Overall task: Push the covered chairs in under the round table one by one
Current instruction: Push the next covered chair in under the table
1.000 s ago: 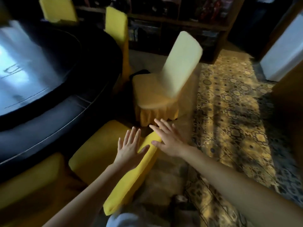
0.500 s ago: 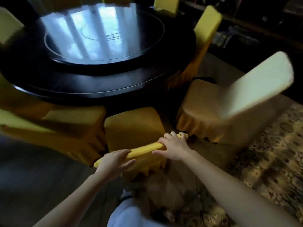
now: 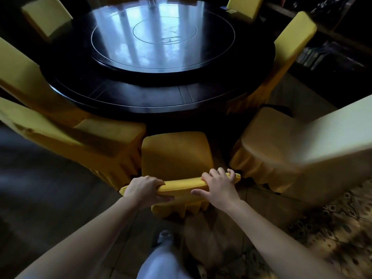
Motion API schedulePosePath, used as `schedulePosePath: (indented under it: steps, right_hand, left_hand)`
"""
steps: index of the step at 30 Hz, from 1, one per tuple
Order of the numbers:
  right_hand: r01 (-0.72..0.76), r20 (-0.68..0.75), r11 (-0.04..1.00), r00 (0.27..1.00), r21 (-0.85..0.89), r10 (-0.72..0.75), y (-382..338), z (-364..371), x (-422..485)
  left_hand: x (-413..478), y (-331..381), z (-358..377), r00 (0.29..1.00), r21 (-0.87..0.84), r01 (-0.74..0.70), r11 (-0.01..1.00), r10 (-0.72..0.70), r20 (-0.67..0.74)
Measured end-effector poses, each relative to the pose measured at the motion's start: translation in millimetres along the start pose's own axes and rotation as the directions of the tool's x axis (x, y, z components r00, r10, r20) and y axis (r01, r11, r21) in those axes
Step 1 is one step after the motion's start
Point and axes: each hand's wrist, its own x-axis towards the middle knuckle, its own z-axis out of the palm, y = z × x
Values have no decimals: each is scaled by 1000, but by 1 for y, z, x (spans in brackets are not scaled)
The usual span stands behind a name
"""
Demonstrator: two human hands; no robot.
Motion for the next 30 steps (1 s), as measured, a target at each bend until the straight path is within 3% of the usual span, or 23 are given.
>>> schedulePosePath:
  steps: [14, 21, 30]
  right_hand:
    - [-24, 45, 1000, 999, 6, 24, 21, -23, 72]
    - [-12, -20, 1000, 1000, 0, 12, 37, -26, 111]
    - [-24, 88, 1000, 996, 13, 23, 54, -45, 157]
  left_hand:
    - [74, -19, -21, 999, -57, 20, 998, -19, 30]
    - [113, -29, -28, 1000, -55, 15, 998, -16, -9]
    - [159, -36, -41, 999, -62, -6, 998, 4, -41]
